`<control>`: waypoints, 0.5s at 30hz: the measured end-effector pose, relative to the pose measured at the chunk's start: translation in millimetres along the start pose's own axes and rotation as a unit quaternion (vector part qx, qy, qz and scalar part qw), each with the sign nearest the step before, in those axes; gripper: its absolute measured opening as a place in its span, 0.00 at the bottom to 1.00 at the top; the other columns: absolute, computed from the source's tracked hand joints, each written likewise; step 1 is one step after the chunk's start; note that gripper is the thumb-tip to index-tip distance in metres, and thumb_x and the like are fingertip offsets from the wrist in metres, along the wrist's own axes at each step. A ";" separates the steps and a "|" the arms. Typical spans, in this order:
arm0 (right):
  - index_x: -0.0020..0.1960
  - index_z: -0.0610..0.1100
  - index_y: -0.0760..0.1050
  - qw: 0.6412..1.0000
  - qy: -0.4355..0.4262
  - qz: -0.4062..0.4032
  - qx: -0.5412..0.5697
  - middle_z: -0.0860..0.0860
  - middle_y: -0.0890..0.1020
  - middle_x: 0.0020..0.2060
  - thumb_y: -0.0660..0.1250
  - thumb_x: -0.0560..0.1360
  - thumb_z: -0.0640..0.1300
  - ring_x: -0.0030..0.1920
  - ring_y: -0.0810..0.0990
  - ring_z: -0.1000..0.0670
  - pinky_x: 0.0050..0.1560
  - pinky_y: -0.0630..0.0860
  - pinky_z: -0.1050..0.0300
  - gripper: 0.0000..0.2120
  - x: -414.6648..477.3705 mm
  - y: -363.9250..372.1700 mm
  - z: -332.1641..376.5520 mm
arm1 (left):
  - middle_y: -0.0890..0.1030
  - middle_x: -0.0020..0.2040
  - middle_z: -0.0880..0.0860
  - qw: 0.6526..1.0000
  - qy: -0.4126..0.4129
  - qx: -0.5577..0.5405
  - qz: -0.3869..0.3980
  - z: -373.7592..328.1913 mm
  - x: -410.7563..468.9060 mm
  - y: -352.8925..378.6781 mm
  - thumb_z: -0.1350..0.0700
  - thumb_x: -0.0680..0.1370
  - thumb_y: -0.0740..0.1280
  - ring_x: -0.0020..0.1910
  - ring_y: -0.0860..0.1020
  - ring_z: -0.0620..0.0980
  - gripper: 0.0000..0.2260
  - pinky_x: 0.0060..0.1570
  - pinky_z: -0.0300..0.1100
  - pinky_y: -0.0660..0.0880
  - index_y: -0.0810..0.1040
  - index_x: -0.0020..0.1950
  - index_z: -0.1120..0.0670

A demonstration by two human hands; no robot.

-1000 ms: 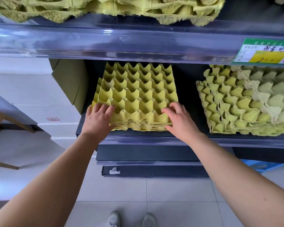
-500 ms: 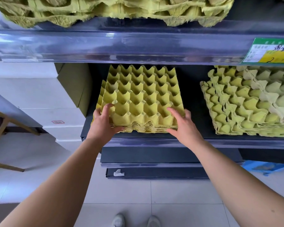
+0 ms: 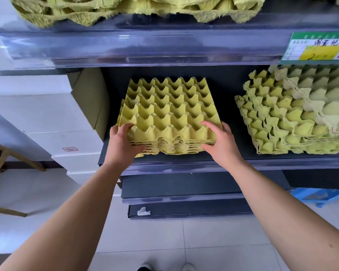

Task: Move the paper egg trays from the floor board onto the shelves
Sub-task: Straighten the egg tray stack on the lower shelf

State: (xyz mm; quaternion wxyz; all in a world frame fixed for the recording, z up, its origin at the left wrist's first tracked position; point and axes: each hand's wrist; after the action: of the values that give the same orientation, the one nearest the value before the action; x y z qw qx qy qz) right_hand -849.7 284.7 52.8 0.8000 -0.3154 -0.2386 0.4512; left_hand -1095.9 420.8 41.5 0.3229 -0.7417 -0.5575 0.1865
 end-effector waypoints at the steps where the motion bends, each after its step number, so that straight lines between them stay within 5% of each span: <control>1: 0.66 0.59 0.69 1.000 -0.002 -0.004 0.002 0.46 0.62 0.69 0.73 0.69 0.35 0.65 0.70 0.49 0.62 0.61 0.67 0.33 -0.5 -0.9 1.5 | 0.65 0.68 0.55 1.000 0.006 -0.002 -0.006 -0.3 -0.7 -1.7 0.56 0.65 0.80 0.61 0.70 0.52 0.36 0.57 0.34 0.62 0.69 0.69 0.53; 4: 0.67 0.59 0.69 1.000 -0.003 -0.009 0.000 0.44 0.60 0.71 0.73 0.70 0.35 0.68 0.67 0.47 0.62 0.61 0.65 0.32 -2.1 -2.6 9.1 | 0.64 0.69 0.54 1.000 0.016 -0.004 -0.013 -1.5 -1.7 -8.1 0.56 0.65 0.79 0.61 0.70 0.51 0.36 0.57 0.34 0.62 0.68 0.70 0.53; 9: 0.67 0.59 0.68 1.000 -0.004 0.005 -0.018 0.46 0.60 0.71 0.71 0.71 0.35 0.54 0.71 0.52 0.53 0.66 0.65 0.32 -1.7 -8.0 21.8 | 0.65 0.68 0.54 1.000 0.009 -0.009 -0.002 -2.7 1.1 -15.3 0.56 0.65 0.79 0.62 0.71 0.52 0.36 0.58 0.35 0.63 0.68 0.70 0.53; 15: 0.67 0.59 0.68 1.000 -0.003 -0.006 -0.030 0.45 0.60 0.71 0.72 0.70 0.35 0.50 0.73 0.52 0.59 0.67 0.64 0.31 -6.6 -1.6 23.3 | 0.65 0.68 0.55 1.000 0.012 0.001 -0.007 0.8 0.7 -14.0 0.56 0.66 0.79 0.62 0.71 0.54 0.35 0.60 0.39 0.65 0.69 0.70 0.55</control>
State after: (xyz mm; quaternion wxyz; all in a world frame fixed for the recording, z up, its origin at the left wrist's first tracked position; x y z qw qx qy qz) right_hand -867.5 285.0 69.3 0.7920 -0.3370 -0.2562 0.4399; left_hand -1106.1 424.1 50.7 0.3320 -0.7397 -0.5584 0.1756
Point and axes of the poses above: each hand's wrist, its own x-axis towards the middle knuckle, its own y-axis out of the palm, z = x × y
